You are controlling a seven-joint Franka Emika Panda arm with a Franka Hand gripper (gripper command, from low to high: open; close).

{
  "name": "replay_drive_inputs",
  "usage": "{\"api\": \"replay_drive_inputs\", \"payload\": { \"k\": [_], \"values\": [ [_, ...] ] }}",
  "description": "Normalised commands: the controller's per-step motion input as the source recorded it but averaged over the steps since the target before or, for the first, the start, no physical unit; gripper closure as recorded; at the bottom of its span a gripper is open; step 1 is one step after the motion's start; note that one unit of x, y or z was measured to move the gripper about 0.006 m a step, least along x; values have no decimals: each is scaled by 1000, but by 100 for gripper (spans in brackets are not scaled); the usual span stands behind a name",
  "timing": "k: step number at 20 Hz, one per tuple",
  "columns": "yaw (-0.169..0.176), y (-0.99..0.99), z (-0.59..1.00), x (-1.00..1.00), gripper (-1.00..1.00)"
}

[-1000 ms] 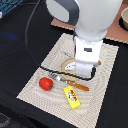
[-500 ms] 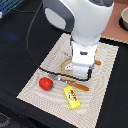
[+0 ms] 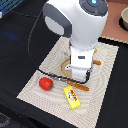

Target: Interact with the objects in diverse but meaningful ways.

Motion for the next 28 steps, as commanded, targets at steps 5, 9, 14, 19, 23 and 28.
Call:
{"api": "replay_drive_inputs", "payload": {
  "k": [5, 9, 14, 19, 23, 28],
  "values": [
    [41, 220, -158, -229, 100],
    [48, 233, -44, -156, 100],
    [65, 596, 915, 107, 100],
    [87, 703, 962, -51, 100],
    [84, 675, 773, -43, 100],
    [88, 562, 174, -489, 100]
  ]
}}
